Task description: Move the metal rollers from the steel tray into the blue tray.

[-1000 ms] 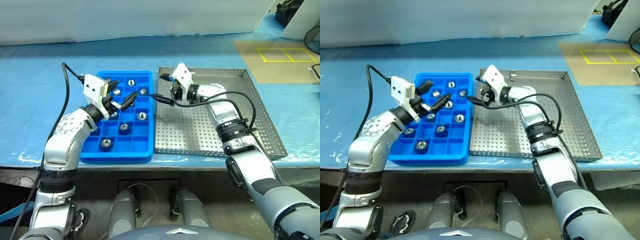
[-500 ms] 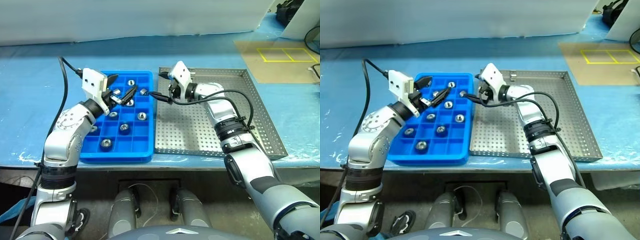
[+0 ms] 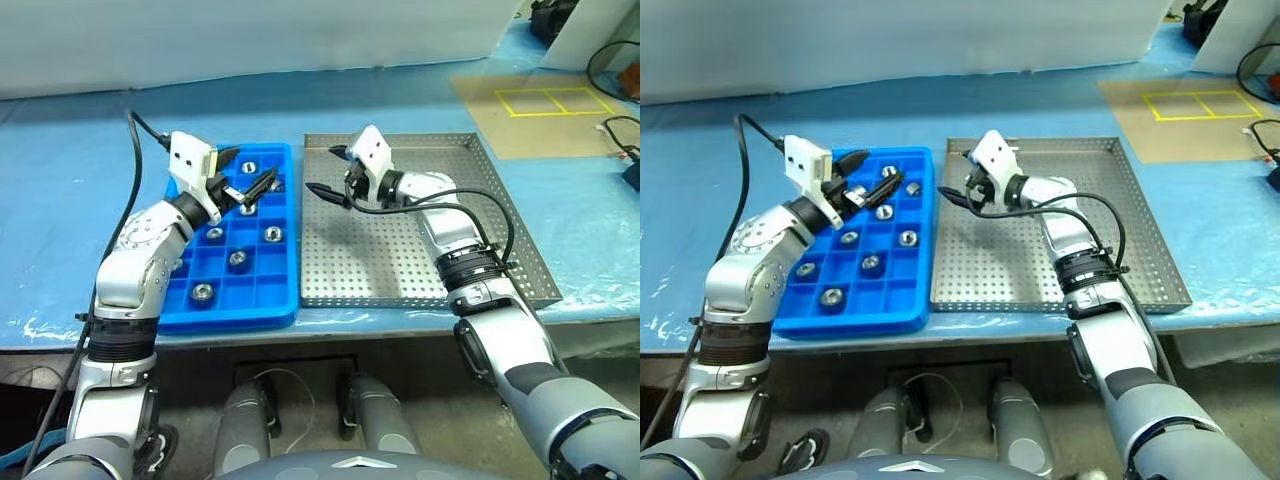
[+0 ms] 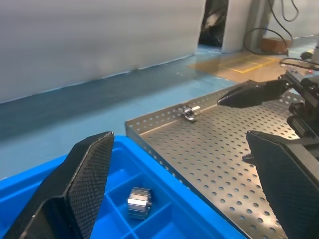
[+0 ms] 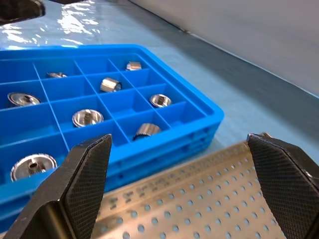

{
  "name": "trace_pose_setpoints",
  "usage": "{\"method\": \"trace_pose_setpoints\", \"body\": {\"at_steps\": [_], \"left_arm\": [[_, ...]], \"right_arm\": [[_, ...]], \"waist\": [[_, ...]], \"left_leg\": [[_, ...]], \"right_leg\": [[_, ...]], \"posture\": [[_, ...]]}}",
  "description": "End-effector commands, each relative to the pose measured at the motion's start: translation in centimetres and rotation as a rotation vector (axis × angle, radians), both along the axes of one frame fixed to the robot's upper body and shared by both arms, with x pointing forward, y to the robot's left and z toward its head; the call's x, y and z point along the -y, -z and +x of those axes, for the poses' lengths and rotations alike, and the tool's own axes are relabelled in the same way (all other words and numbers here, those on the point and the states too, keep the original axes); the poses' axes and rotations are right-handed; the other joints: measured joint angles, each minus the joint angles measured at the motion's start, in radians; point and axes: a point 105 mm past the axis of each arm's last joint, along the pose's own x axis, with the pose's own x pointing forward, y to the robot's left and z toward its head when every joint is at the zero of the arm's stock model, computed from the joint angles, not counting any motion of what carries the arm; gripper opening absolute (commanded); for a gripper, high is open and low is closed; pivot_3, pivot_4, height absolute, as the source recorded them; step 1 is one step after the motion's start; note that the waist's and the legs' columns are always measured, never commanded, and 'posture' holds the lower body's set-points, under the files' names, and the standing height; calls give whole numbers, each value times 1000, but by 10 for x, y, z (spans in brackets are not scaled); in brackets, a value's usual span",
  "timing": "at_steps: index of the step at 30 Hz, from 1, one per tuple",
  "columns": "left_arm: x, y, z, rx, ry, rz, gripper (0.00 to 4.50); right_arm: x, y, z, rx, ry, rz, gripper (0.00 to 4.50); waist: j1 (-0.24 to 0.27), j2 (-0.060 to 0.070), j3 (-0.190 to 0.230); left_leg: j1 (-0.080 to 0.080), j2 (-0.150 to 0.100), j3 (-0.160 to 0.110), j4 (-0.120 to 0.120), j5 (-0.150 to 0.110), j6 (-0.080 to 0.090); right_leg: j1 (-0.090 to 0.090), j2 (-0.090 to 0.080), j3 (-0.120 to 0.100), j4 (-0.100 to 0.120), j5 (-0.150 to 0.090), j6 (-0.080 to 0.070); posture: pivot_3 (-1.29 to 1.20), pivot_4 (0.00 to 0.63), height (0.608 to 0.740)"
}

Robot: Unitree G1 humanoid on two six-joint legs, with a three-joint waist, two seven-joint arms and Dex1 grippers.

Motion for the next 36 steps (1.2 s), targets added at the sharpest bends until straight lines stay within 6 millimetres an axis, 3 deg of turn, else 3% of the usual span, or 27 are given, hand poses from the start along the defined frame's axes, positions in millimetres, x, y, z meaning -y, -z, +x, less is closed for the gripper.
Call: {"method": "trace_pose_setpoints", "body": {"at_steps": [1,18,36], "left_arm": [[1,-18,1,65,22,8,4500],[1,-24,4,71,33,22,4500],[-8,-19,-10,65,-9,15,4500]], "right_arm": [[3,-23,-1,67,11,48,4481],[-7,-23,-5,58,8,98,4481],[-9,-20,4,64,31,64,4481]], "waist": [[-13,0,0],[-69,0,0],[-71,0,0]], "left_leg": [[0,0,0,0,0,0],[-1,0,-1,0,0,1],[-2,0,-1,1,0,1]], "right_leg": [[0,0,0,0,0,0],[0,0,-1,-1,0,0],[0,0,-2,0,0,0]], "posture": [[-540,150,740],[-528,150,740],[-455,150,740]]}}
